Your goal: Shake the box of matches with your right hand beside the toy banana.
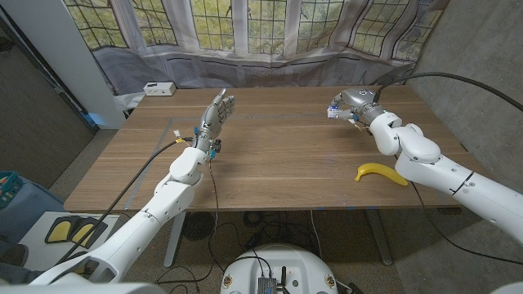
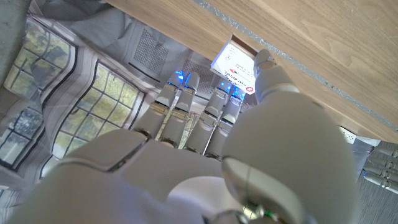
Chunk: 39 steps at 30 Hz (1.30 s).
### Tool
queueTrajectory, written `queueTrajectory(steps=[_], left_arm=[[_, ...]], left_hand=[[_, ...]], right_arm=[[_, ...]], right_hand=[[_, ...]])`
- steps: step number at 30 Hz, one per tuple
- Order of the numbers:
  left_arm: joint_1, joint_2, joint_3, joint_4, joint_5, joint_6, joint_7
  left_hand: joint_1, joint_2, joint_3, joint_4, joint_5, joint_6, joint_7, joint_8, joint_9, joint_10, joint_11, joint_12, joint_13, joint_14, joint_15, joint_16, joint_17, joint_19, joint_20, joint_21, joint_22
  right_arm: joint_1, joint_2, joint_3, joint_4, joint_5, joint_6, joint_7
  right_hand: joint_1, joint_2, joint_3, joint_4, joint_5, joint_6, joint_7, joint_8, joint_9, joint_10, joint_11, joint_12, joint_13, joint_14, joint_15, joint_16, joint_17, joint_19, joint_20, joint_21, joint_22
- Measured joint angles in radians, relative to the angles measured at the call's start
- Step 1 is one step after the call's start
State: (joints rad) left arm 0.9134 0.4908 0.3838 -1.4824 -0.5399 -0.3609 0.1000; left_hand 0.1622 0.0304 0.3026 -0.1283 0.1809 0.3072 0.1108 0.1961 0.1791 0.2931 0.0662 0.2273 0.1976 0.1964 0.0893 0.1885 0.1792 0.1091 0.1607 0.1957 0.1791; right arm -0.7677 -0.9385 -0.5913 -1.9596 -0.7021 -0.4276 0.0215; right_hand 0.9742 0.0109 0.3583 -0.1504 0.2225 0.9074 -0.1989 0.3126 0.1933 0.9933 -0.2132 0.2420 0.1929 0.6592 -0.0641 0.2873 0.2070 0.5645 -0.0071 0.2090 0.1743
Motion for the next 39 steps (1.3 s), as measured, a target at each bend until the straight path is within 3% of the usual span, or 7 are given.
queueTrajectory(steps=[16, 27, 30, 34, 36, 37, 39], left_arm=[[0.011, 0.007, -0.004, -0.011, -0.007, -0.001, -0.009], [0.018, 0.01, -0.009, -0.012, -0.011, -0.012, -0.014], [0.018, 0.01, -0.009, -0.012, -0.012, -0.012, -0.016], [0.018, 0.012, -0.009, -0.012, -0.013, -0.012, -0.019], [0.018, 0.012, -0.009, -0.012, -0.013, -0.012, -0.019], [0.018, 0.012, -0.009, -0.012, -0.014, -0.012, -0.02], [0.018, 0.013, -0.009, -0.012, -0.014, -0.012, -0.02]], left_hand=[[0.0, 0.0, 0.004, -0.004, 0.0, 0.0, 0.0, 0.0, 0.0, 0.0, 0.0, 0.0, 0.0, 0.0, 0.0, 0.0, 0.0, -0.005, 0.005, 0.0, 0.0], [0.0, 0.0, 0.004, -0.004, 0.0, 0.004, -0.004, 0.0, 0.0, 0.0, 0.0, 0.0, 0.0, 0.0, 0.0, 0.0, 0.0, -0.005, 0.005, 0.0, 0.0], [0.0, 0.0, 0.004, -0.004, 0.0, 0.004, -0.004, 0.0, 0.0, 0.0, 0.0, 0.0, 0.0, 0.0, 0.0, 0.0, 0.0, -0.005, 0.005, 0.0, 0.0], [0.0, 0.0, 0.004, -0.004, 0.0, 0.004, -0.004, 0.0, 0.0, 0.0, 0.0, 0.0, 0.005, 0.0, 0.0, 0.0, 0.0, -0.005, 0.005, 0.0, 0.0], [0.0, 0.0, 0.004, -0.004, 0.0, 0.004, -0.004, 0.0, 0.0, 0.0, 0.0, 0.0, 0.005, 0.0, 0.0, 0.0, 0.0, -0.005, 0.005, 0.0, 0.0], [0.0, 0.0, 0.004, -0.004, 0.0, 0.004, -0.004, 0.0, 0.0, 0.0, 0.0, 0.0, 0.005, 0.0, 0.0, 0.0, 0.0, -0.005, 0.005, 0.0, 0.0], [0.0, 0.0, 0.004, -0.004, 0.0, 0.004, -0.004, 0.0, 0.0, 0.0, 0.0, 0.0, 0.005, 0.0, 0.0, 0.0, 0.0, -0.005, 0.005, 0.0, 0.0]], right_arm=[[-0.063, -0.032, 0.074, -0.108, -0.025, -0.052, -0.047], [-0.1, -0.035, 0.115, -0.139, -0.02, -0.064, -0.088], [-0.107, -0.033, 0.125, -0.14, 0.024, -0.043, -0.121], [-0.159, 0.001, 0.205, -0.131, 0.108, -0.002, -0.194], [-0.159, 0.001, 0.205, -0.131, 0.151, 0.022, -0.234], [-0.19, 0.028, 0.259, -0.119, 0.175, 0.037, -0.255], [-0.206, 0.044, 0.287, -0.11, 0.229, 0.072, -0.3]], right_hand=[[-0.003, 0.003, -0.004, 0.004, -0.001, 0.004, 0.004, -0.006, 0.0, 0.003, -0.003, -0.004, 0.0, 0.0, 0.0, 0.0, 0.005, 0.0, 0.0, 0.0, 0.0], [-0.005, 0.004, -0.004, 0.004, -0.002, 0.004, 0.004, -0.012, 0.0, 0.003, -0.003, -0.008, 0.0, 0.005, 0.005, 0.0, 0.005, 0.0, 0.0, 0.0, 0.0], [-0.007, 0.007, -0.004, 0.004, -0.003, 0.004, 0.004, -0.013, 0.0, 0.003, -0.003, -0.011, 0.0, 0.01, 0.001, 0.0, 0.004, 0.0, 0.0, 0.0, 0.0], [-0.008, 0.007, -0.004, 0.004, -0.004, 0.004, 0.004, -0.016, 0.0, 0.003, -0.003, -0.012, 0.0, 0.011, 0.0, 0.0, 0.005, 0.004, -0.004, 0.0, 0.0], [-0.008, 0.006, -0.004, 0.004, -0.003, 0.004, 0.004, -0.016, 0.0, 0.003, -0.003, -0.012, 0.0, 0.011, 0.0, 0.0, 0.005, 0.004, -0.004, 0.0, 0.0], [-0.008, 0.006, -0.004, 0.004, -0.002, 0.004, 0.004, -0.016, 0.0, 0.003, -0.003, -0.013, 0.0, 0.011, 0.0, 0.0, 0.005, 0.004, -0.004, 0.0, 0.0], [-0.008, 0.006, -0.004, 0.004, 0.0, 0.004, 0.004, -0.016, 0.0, 0.003, -0.003, -0.015, 0.0, 0.011, 0.0, 0.0, 0.005, 0.008, -0.008, 0.0, 0.0]])
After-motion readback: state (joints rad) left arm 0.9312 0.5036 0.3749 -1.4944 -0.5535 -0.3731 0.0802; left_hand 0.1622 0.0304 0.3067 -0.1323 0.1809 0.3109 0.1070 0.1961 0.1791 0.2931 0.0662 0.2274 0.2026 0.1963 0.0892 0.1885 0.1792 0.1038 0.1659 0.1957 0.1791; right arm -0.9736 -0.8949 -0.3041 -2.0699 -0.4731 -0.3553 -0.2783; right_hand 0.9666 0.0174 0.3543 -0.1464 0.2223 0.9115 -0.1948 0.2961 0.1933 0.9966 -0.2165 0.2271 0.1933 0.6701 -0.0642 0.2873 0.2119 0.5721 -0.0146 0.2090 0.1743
